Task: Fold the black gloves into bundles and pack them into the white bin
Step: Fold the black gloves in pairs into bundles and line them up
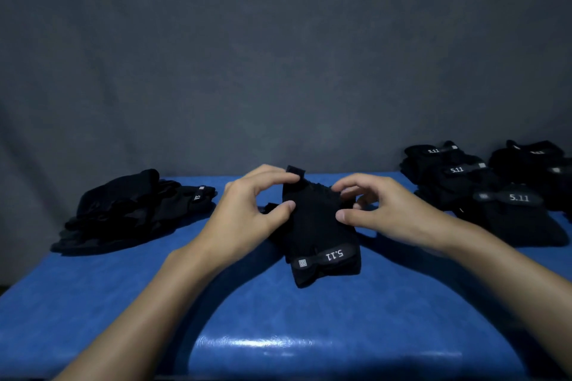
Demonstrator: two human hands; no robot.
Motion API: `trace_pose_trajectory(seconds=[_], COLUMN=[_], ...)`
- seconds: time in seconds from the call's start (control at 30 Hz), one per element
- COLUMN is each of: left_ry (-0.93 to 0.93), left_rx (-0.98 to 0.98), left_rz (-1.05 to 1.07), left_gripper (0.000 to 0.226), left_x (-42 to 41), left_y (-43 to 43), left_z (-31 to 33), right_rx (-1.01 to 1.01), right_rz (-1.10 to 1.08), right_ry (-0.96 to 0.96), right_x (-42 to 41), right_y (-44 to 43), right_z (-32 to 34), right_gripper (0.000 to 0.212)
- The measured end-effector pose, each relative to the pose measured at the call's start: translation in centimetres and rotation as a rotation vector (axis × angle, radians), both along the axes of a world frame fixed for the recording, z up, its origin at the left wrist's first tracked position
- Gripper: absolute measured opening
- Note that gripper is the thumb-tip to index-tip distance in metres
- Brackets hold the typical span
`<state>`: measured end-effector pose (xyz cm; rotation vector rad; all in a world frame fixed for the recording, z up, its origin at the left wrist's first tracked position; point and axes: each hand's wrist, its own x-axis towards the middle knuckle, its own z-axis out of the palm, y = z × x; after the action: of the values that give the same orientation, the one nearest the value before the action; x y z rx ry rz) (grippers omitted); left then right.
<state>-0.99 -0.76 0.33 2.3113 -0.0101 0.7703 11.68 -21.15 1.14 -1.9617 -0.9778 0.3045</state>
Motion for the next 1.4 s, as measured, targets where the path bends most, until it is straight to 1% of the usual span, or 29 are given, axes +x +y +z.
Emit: trace_pose_trajectory(seconds=[0.07,0.17,0.3,0.4,0.5,0.57,0.67,0.73,0.83,0.9,1.0,1.1,1.2,1.27,1.33,1.37,1.4], left_ry=[-0.045,-0.041,0.032,0.137,0.191,0.154,0.097,0.103,0.130,0.148,0.143,0.150,0.190,0.230,0.266,0.282,0.295], left_rx=[-0.006,-0.071,-0.140,-0.218,-0.283,-0.312,-0.349,-0.320,-0.234,-0.195,-0.209,-0.230,-0.185,-0.179,-0.160,-0.144,-0.120], left_rz=[-0.043,-0.100,-0.143,-0.124,-0.072,-0.055,-0.043,-0.009,0.006,0.003,0.000,-0.011,0.003,0.000,0.007,0.014,0.023], left_gripper=[0.038,0.045,0.050,0.044,0.030,0.025,0.030,0.035,0.041,0.041,0.041,0.042,0.043,0.044,0.045,0.046,0.048], left_x=[-0.2,-0.4,-0.6,-0.6,-0.3,0.2,1.0,1.4,1.8,2.0,2.0,2.1,2.5,2.7,2.8,2.9,3.0], left_y=[-0.4,-0.7,-0.7,-0.6,-0.4,-0.3,-0.3,-0.5,-0.7,-0.8,-0.8,-0.7,-0.5,-0.3,-0.2,-0.1,0.0], left_z=[0.2,0.2,0.2,0.1,0.1,0.3,0.8,0.9,0.6,0.4,0.4,0.4,-0.2,-0.7,-1.2,-1.5,-1.8], right_rx=[0.027,0.060,0.153,0.223,0.258,0.273,0.303,0.261,0.071,0.012,0.059,0.095,0.019,-0.013,-0.035,-0.053,-0.061], right_rz=[0.026,0.075,0.053,0.008,-0.016,-0.019,-0.038,-0.052,-0.070,-0.078,-0.081,-0.079,-0.034,-0.029,-0.063,-0.080,-0.085], right_ry=[0.050,0.106,0.102,0.163,0.240,0.273,0.326,0.302,0.144,0.146,0.204,0.212,0.207,0.195,0.158,0.136,0.129], right_x=[-0.1,-0.6,-0.9,-1.2,-1.3,-1.3,-1.4,-1.6,-1.6,-1.4,-1.0,-0.8,-0.9,-0.7,-0.7,-0.8,-0.7], right_y=[-0.1,-0.2,-0.1,0.1,0.1,0.2,0.5,0.7,0.8,0.9,0.8,0.6,0.6,0.6,0.5,0.5,0.6], right_z=[-0.1,0.0,0.1,0.2,0.2,0.3,0.4,0.4,0.0,-0.4,-0.3,0.1,-0.2,-0.7,-0.9,-0.9,-0.9], right_gripper=[0.029,0.030,0.029,0.027,0.033,0.039,0.051,0.057,0.061,0.063,0.064,0.058,0.043,0.030,0.009,0.006,0.018])
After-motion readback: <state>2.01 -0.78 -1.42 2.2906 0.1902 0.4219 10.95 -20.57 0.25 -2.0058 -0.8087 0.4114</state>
